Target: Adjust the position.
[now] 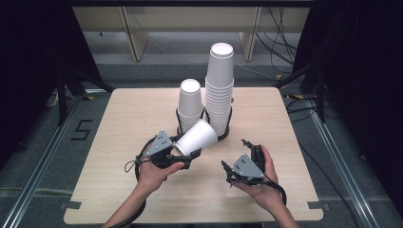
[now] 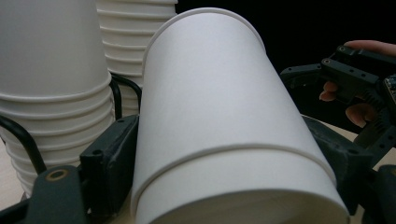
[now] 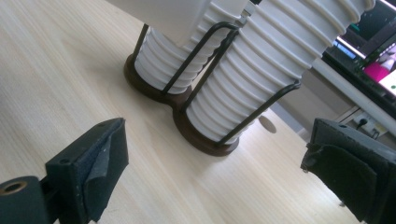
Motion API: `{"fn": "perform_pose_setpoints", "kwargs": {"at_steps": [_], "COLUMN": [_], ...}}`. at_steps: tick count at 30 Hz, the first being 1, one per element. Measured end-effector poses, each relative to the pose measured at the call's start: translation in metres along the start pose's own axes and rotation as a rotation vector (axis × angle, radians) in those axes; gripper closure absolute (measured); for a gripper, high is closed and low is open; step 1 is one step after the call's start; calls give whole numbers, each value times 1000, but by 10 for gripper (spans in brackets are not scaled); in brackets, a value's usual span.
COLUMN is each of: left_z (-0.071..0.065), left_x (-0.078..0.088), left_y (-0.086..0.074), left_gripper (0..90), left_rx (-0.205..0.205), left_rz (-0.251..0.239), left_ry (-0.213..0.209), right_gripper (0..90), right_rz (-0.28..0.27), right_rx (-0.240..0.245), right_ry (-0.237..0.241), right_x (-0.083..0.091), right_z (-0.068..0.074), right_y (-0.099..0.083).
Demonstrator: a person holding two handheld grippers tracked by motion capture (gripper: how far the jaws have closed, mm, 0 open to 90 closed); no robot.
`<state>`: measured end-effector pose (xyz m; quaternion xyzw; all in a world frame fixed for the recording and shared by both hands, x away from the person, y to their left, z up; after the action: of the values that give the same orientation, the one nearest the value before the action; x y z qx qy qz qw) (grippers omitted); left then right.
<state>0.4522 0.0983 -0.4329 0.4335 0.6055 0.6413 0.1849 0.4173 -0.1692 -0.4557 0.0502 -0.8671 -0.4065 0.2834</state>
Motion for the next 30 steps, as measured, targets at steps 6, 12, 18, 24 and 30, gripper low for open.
{"fn": "perform_pose_setpoints", "kwargs": {"at_steps": [6, 12, 18, 24, 30], "left_z": [1, 1, 1, 0, 0], "left_x": [-2, -5, -5, -8, -7], "left_y": [-1, -1, -1, -1, -1], "left_gripper": [198, 197, 197, 197, 197], "left_rx": [2, 1, -7, -11, -20], "left_rz": [-20, -30, -32, -39, -51], "left_ry": [5, 4, -4, -11, 0], "right_gripper": [79, 91, 132, 148, 148], "right_rz": [-26, -50, -69, -80, -113], "right_rx": [-61, -201, -326, -507, -612], "right_ry": [30, 100, 139, 215, 280], "right_x": [-4, -4, 1, 6, 5], "right_z": [-1, -5, -9, -14, -20], "right_y": [2, 5, 5, 2, 5]}}
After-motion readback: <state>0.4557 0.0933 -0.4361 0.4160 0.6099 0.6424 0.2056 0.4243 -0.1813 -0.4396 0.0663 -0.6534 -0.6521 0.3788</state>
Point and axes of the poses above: each handheld gripper's, and its own axes: x roughly backward along the jaws, y roughly out of its top, z roughly to its left, the point moved 1 cm from there along -x, roughly forward along the jaws, and after that the axes turned 9 degrees about z, right-handed, at the moved point
